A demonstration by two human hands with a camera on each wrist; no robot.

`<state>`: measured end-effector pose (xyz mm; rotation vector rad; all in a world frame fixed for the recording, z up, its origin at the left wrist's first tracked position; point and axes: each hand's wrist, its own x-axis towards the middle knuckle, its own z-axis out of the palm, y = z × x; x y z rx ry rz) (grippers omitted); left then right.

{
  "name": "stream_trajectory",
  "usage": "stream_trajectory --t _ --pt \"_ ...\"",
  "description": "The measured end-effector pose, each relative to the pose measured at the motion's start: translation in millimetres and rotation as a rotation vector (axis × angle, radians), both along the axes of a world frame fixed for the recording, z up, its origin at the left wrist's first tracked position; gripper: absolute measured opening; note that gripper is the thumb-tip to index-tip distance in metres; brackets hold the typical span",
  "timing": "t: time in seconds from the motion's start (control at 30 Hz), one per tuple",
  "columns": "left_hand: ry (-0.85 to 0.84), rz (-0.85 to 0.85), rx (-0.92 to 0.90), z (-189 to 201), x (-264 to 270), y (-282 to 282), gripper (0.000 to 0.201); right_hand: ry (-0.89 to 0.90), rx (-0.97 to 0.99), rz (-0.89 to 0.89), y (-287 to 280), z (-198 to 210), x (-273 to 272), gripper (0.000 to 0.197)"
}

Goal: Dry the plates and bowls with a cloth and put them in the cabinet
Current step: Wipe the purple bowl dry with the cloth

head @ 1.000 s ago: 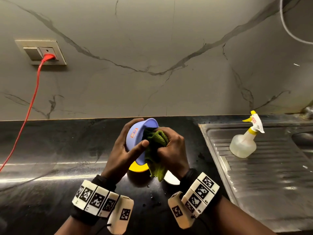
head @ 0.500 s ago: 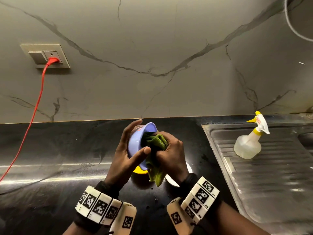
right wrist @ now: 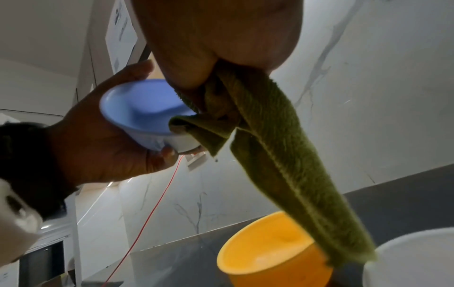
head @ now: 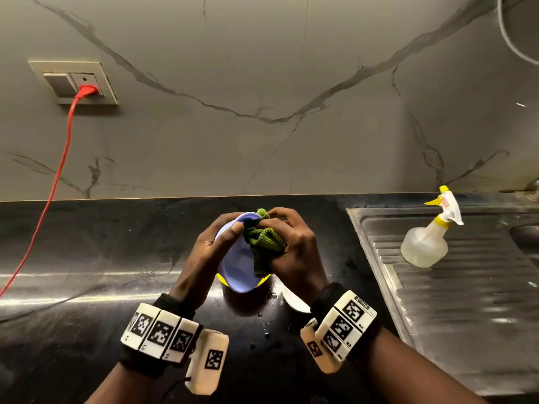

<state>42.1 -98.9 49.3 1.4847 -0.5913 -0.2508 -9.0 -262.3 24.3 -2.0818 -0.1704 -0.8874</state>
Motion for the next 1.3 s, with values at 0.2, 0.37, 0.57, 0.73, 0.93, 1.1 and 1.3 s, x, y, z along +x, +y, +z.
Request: stream_trajectory --t 0.2,0.37,0.57,0.73,0.93,1.1,1.3 --pt "0.067 0.07 -0.042 -1.3 -1.4 -0.6 0.055 0.057 0.082 -0.052 8.6 -18.3 -7.6 0.039" --pt "0.175 -0.026 -0.046 -8.9 -4.7 -2.5 0.046 -0.044 -0.01 0.034 -1.1 11.6 1.9 0.053" --pt "0.071 -0.098 0.059 1.5 0.5 -1.1 0.045 0.029 0.045 0.063 3.0 -8.3 -5.7 0.05" --pt "0.157 -0.071 0.043 -5.3 0.2 4.1 0.061 0.121 0.225 0.045 10.9 -21.2 -10.9 0.048" --pt "0.363 -0.127 0.009 -8.1 6.6 4.5 0.059 0.07 0.056 0.056 10.1 0.2 -3.3 0.04" --pt "0.277 -0.096 0.101 4.0 3.1 3.6 0.065 0.075 0.112 -0.031 4.5 3.5 3.8 0.04" --pt "0.021 -0.015 -0.098 -4.0 -6.7 5.6 0.065 0.048 0.188 -0.061 8.9 9.0 6.8 0.048"
